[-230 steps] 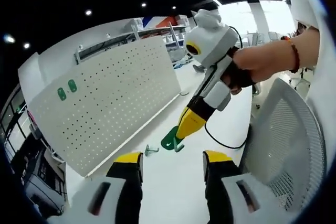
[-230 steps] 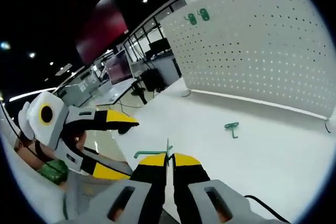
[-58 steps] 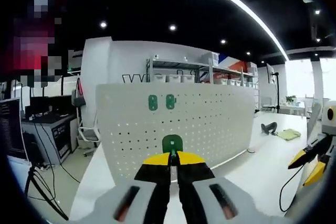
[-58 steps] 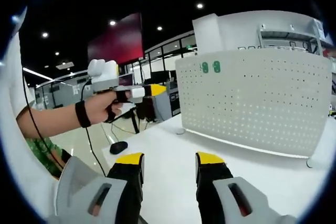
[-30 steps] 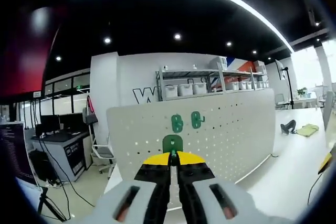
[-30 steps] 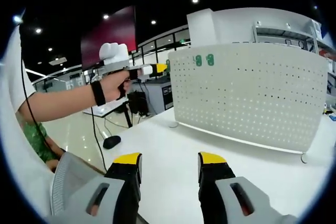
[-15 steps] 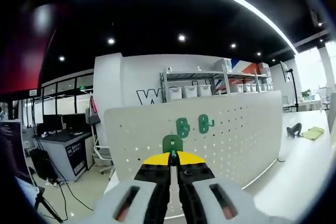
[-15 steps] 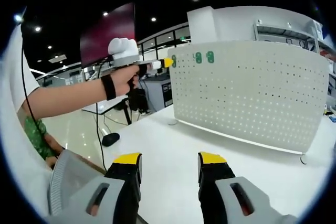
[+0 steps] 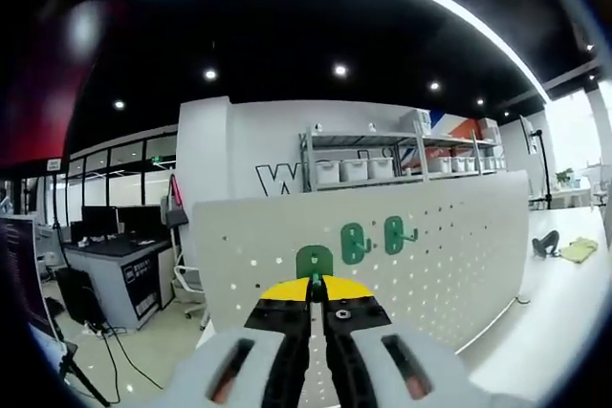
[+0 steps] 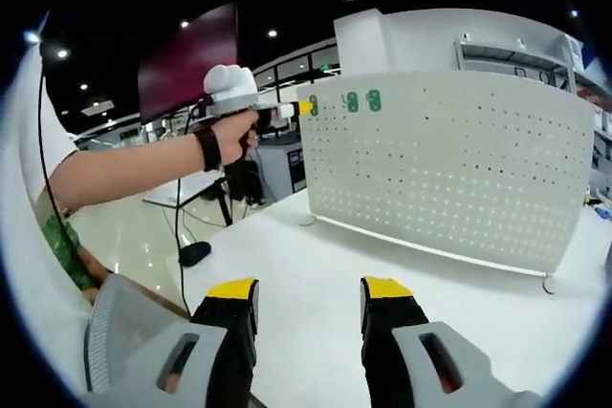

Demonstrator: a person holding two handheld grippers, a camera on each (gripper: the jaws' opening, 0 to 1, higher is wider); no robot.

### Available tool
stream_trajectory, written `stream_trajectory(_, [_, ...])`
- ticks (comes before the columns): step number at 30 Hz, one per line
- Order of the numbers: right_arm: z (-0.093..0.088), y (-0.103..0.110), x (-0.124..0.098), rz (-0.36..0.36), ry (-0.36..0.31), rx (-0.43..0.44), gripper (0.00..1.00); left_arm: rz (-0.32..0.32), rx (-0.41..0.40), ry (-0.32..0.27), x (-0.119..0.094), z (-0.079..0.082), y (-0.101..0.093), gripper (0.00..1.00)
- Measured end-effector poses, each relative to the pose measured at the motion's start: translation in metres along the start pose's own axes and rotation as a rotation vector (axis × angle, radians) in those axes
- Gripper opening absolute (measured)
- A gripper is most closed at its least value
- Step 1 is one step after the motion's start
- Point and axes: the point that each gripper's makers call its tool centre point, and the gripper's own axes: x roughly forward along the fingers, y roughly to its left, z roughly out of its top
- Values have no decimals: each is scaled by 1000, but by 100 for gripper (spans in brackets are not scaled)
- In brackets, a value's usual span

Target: Insert the hook assembly into the mounting plate slot until the hook locks in place.

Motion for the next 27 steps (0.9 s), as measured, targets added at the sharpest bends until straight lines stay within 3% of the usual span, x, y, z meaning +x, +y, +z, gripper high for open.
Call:
stream_trajectory(9, [-2, -7, 0, -23, -7, 10, 42, 3, 0, 7, 16, -4, 1, 3])
stream_trajectory(15, [-4, -10, 1, -32, 0, 11, 42, 16, -46, -5, 27, -2, 2, 3])
stream_trajectory(27, [-8, -18, -3, -68, 7, 36, 41, 32, -39, -6, 43, 1, 8, 3])
